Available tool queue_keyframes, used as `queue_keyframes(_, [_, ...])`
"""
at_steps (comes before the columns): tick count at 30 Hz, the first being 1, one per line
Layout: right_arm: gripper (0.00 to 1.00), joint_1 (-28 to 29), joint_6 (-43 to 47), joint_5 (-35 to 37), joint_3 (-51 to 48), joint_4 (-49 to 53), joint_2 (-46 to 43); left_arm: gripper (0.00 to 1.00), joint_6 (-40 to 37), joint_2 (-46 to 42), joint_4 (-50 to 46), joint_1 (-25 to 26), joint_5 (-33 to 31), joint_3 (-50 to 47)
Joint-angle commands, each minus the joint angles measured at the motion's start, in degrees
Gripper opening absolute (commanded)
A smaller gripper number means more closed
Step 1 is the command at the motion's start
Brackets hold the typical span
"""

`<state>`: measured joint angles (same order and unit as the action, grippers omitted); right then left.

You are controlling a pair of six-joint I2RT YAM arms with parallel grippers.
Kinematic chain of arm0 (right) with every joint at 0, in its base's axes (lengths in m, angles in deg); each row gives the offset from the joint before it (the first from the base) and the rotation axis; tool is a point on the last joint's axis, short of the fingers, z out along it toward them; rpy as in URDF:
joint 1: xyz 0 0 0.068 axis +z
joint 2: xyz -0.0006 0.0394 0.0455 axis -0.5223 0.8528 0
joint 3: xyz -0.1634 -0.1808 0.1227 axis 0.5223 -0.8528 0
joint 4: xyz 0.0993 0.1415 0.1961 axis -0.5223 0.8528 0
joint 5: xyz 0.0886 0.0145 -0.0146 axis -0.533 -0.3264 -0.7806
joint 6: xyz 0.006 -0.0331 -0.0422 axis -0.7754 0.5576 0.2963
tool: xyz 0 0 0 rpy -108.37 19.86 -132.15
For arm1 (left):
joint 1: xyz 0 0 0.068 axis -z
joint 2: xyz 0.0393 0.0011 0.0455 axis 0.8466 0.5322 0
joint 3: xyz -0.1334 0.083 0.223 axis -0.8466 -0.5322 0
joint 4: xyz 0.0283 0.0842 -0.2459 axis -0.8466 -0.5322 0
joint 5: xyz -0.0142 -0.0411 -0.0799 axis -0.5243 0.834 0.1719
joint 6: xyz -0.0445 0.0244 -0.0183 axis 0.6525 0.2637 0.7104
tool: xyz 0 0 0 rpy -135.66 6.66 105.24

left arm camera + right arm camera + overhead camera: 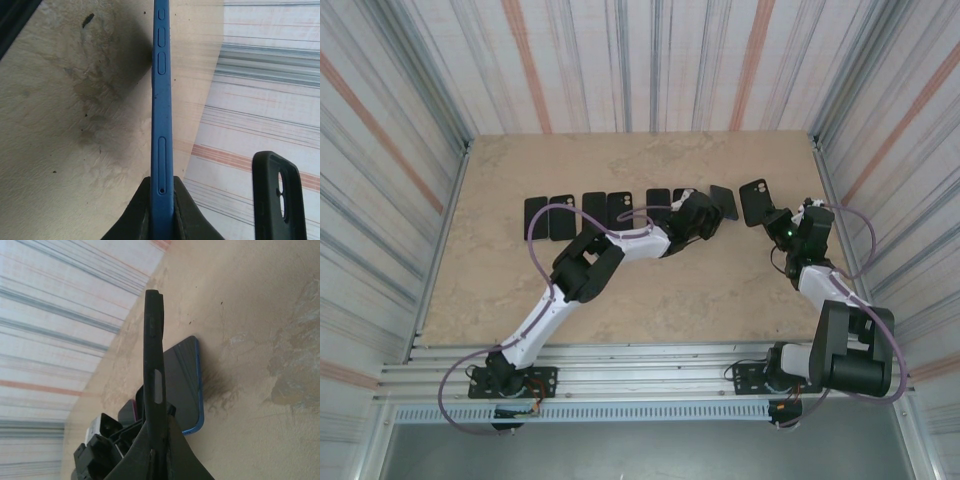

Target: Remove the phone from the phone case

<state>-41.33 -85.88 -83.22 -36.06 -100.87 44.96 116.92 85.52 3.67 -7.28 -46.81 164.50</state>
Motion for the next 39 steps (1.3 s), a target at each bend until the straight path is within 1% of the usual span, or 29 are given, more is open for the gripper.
queue_keyframes(1, [0.0,-0.66,0.16,-0.78,-0.69,-1.46,0.82,0.16,-0.67,0.61,-3.23,-0.38,0.09,2.09])
queue_keyframes(8, [0.0,-0.74,0.7,0.48,-0.96,-2.44,2.21,0.27,-1.91,-1.0,-5.15,-0.2,0.06,1.45])
queue_keyframes(13, [0.0,-0.88,0.26,0.38,-0.94,-5.58,4.79,0.35,-1.71,-1.38,-6.14,-0.2,0.61,1.31])
queue_keyframes(15, [0.0,-0.88,0.21,0.19,-0.63,-6.24,6.04,0.41,-1.38,-1.61,-7.27,-0.22,0.82,1.27])
queue_keyframes(18, [0.0,-0.88,0.52,0.23,-0.02,-6.43,7.45,0.47,-1.04,-2.19,-10.03,-0.25,1.48,1.62])
queue_keyframes(20, [0.0,-0.88,0.72,0.21,0.59,-6.43,8.51,0.54,-1.09,-2.7,-12.51,-0.21,1.83,2.13])
queue_keyframes(22, [0.0,-0.87,0.75,0.19,1.13,-6.77,9.63,0.58,-0.88,-2.9,-13.19,-0.24,2.4,2.04])
queue_keyframes(27, [0.0,-0.87,0.61,0.3,2.11,-8.86,13.17,0.61,-2.32,-3.16,-16.88,-0.21,3.39,4.07])
queue_keyframes(36, [0.0,-0.78,-0.53,1.86,3.96,-14.69,21.3,0.64,-4.83,-5.38,-23.01,-0.22,3.54,4.79])
queue_keyframes(39, [0.0,-0.77,-1.11,1.25,5.25,-15.91,23.89,0.64,-5.89,-5.63,-24.09,-0.34,3.4,5.05])
